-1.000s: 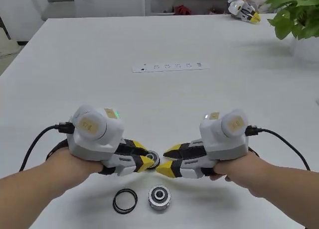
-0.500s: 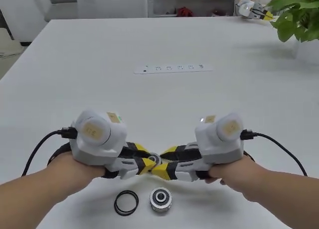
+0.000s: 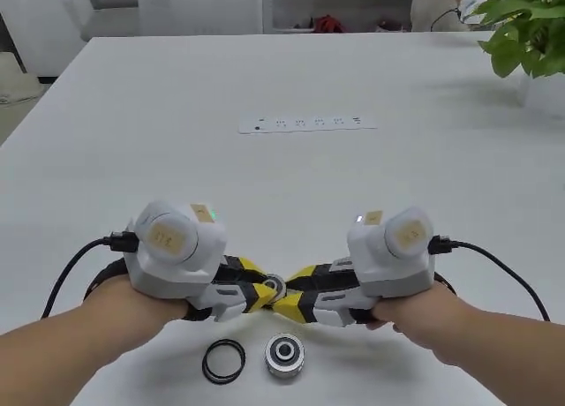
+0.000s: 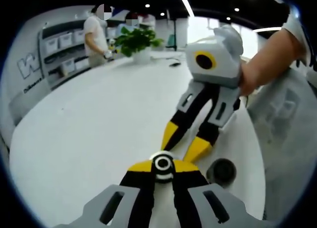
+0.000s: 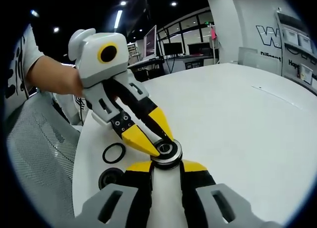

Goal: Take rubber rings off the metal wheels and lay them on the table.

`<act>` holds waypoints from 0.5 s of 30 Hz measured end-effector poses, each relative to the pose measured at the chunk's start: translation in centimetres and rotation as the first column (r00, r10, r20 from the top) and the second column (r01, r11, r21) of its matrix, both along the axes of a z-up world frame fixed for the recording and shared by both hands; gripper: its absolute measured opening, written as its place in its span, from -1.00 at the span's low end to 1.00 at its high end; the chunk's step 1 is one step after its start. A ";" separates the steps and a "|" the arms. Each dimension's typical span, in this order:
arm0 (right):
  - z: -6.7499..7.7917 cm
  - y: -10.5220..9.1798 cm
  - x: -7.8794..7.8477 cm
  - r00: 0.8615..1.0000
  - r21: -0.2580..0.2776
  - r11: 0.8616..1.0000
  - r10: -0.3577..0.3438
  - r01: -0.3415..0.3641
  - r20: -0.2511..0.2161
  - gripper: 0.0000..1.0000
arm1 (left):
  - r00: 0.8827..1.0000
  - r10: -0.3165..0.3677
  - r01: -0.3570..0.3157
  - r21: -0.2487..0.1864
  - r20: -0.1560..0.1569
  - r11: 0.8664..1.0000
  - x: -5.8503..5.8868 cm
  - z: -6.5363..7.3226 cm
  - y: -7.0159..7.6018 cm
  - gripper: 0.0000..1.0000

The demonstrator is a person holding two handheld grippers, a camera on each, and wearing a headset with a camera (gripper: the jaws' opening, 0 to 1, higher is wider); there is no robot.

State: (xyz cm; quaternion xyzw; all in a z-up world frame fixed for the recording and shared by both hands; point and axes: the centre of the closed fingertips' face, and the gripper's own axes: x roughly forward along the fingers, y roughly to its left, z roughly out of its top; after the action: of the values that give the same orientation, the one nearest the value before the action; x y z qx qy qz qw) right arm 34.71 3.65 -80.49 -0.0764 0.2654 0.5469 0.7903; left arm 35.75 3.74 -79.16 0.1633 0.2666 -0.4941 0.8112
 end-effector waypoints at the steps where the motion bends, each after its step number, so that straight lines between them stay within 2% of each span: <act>1: 0.0 0.0 0.0 1.000 -0.001 1.000 0.000 0.000 0.000 -0.65 | 1.000 0.001 -0.001 0.000 0.000 1.000 0.0 0.0 0.0 -0.73; 5: -0.1 -0.3 0.0 1.000 -0.019 1.000 0.006 -0.006 0.010 -0.77 | 1.000 0.004 -0.004 0.000 0.001 1.000 0.1 0.0 0.0 -0.73; 7: -0.1 -0.6 0.1 1.000 -0.014 1.000 -0.008 0.008 -0.009 -0.84 | 1.000 0.006 -0.006 -0.001 0.001 1.000 0.1 0.0 0.0 -0.73; 15: -0.2 -0.7 0.4 0.999 -0.006 0.999 -0.039 0.039 -0.033 -0.95 | 1.000 0.016 -0.016 -0.008 0.010 1.000 0.1 0.0 -0.1 -0.73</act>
State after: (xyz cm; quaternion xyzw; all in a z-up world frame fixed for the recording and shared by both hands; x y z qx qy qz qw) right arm 35.09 2.93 -80.66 -0.0642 0.2811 0.5321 0.7961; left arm 35.87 3.68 -79.18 0.1606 0.2618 -0.4878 0.8171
